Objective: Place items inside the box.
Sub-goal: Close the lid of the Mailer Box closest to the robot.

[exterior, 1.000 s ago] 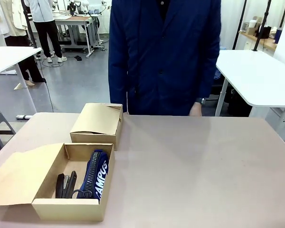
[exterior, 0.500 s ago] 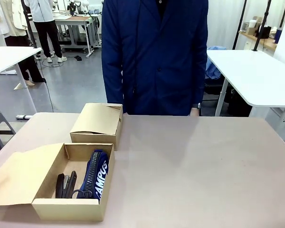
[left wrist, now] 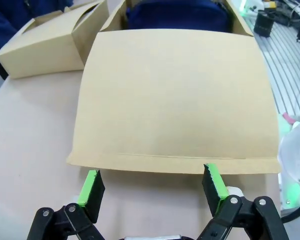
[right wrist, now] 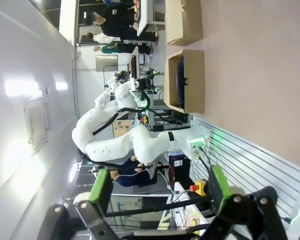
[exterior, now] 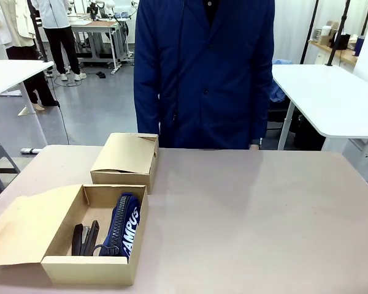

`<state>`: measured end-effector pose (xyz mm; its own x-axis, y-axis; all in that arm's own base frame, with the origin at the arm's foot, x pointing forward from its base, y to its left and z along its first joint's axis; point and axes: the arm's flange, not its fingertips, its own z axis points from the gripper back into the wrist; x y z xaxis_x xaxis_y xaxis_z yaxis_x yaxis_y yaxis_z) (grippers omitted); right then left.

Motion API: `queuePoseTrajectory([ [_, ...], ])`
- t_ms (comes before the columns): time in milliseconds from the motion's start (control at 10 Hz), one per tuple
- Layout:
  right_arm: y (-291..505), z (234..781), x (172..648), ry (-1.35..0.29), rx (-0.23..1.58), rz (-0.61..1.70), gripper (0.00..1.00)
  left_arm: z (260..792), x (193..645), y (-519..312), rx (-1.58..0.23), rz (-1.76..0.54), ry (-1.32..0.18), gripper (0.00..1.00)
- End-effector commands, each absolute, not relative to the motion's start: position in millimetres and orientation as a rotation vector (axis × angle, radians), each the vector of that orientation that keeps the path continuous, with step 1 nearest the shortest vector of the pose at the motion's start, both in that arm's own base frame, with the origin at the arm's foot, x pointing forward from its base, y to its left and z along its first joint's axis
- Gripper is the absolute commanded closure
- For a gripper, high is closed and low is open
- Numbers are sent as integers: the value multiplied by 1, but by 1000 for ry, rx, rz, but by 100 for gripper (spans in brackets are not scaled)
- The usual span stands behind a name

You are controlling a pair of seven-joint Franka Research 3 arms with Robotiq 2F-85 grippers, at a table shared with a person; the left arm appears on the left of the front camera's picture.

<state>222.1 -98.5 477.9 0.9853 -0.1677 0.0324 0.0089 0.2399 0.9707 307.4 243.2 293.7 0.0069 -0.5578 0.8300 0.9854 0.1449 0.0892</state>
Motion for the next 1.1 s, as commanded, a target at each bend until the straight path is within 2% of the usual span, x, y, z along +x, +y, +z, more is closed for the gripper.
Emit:
queuePoseTrajectory([
  [0, -97, 481, 221, -144, 1345, -124, 0, 252, 319, 269, -634, -1384, -861, 0],
  [400, -97, 481, 221, -144, 1345, -124, 0, 238, 313, 264, -650, -1441, -842, 0],
  [1000, -97, 481, 221, -144, 1345, -124, 0, 215, 331, 236, -724, -1465, -674, 0],
])
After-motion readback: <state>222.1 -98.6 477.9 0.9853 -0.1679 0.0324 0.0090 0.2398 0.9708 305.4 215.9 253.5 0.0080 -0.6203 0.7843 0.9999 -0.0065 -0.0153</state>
